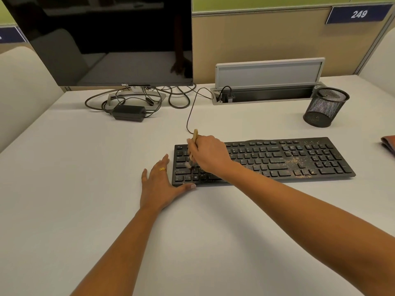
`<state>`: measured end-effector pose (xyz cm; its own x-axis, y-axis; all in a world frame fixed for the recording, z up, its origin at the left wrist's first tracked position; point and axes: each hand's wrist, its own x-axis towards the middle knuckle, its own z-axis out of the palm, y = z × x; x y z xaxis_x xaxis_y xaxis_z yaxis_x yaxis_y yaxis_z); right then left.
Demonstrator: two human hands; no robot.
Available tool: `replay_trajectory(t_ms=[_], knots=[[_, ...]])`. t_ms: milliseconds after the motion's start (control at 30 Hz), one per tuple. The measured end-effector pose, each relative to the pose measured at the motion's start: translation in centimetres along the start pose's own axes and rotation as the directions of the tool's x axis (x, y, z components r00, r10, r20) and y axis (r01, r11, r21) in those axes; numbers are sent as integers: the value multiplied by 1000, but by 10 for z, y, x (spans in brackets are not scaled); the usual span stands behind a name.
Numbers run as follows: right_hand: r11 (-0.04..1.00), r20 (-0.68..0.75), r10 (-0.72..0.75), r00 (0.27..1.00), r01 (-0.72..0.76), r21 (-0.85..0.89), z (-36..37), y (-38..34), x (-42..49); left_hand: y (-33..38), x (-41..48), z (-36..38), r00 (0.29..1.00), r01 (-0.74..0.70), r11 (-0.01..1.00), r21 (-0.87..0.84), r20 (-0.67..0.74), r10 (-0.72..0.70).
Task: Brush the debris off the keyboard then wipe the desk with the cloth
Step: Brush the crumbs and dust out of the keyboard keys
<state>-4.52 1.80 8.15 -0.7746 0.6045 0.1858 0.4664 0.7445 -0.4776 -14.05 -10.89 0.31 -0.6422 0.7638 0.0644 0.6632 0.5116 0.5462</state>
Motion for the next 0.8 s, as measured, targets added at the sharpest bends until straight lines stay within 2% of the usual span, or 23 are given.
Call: replay_trajectory(t_ms=[167,333,433,533,700,800], knots=[[988,42,1,999,-8,157,-4,-6,9,-2,2,1,1000,0,1000,15,3,0],[997,102,-47,994,40,67,1,-11,7,-3,3,3,1000,-2,1000,18,0,2],[990,167,-61,984,39,134,2,-12,7,-6,4,3,1000,-2,1000,10,7,2],[981,155,-66,986,36,192,0,-15,11,-6,4,3,1000,-4,1000,16,2,4],[988,206,-95,974,67,136,4,-14,11,-9,8,7,1000,-15,999,52,0,15],[985,180,-121,976,96,144,-1,-15,12,-10,8,7,1000,-13,998,62,2,13]])
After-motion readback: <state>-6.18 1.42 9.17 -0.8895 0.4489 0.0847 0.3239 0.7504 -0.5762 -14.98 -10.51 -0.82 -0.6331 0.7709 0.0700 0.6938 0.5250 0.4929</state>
